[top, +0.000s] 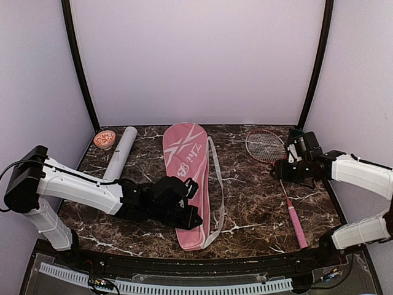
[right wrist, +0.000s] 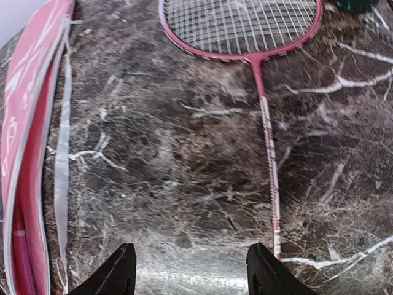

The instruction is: Pack up the badminton gear

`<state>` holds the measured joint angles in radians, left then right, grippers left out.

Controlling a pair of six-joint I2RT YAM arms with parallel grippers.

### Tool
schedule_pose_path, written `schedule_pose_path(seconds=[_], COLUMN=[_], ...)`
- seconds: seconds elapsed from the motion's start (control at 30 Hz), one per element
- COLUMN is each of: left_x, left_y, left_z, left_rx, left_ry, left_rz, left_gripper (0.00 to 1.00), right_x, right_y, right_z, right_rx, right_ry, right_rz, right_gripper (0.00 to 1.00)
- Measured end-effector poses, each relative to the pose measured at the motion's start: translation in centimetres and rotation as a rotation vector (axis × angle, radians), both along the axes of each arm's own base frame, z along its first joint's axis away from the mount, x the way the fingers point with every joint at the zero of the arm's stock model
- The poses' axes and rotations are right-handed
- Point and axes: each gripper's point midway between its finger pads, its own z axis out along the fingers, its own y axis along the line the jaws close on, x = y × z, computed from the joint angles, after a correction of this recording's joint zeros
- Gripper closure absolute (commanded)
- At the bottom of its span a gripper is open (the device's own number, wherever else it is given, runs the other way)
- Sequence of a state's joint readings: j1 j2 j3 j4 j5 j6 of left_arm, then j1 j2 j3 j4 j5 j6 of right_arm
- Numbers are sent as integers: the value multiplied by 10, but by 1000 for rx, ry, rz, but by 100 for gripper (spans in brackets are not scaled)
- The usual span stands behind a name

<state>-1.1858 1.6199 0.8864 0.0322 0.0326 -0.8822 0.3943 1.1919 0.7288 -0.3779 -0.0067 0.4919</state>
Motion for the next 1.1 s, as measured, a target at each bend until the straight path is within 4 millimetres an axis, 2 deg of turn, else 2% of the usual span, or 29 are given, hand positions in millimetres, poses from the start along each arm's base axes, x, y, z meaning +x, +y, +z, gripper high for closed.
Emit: schedule_pose_path(seconds=[0.1,0.23,0.53,0.73,0.83,0.97,1.03,1.1], left_x=[0,1,2,3,3,5,6,7], left_y=[1,2,2,2,2,3,4,4], left_z=[-1,-3,-4,-4,-4,-4,-4,-4], left_rx=[0,-4,-15,-17,-18,-18,-18,-18], left_ry=[0,-1,-5,-3,-3,-1,-1,-1], left_rz=[2,5,5,7,8,10,14,17], left_gripper=[100,100,100,100,100,100,100,100], right_x=[0,-2,4,10,13,24,27,28], right_y=[-19,-29,-52,-61,-63,-59,-55,-50], right_z=[-18,-34,-77,-89,-95,-96,-96,-96], right_rx=[-21,-57,-188,-241,-257,-234,-207,-178], right_ry=[71,113,197,200,213,190,183,176], right_rz=[-30,-48,-141,-180,-191,-195,-187,-173], right_gripper=[44,50,53,56,64,85,98,100])
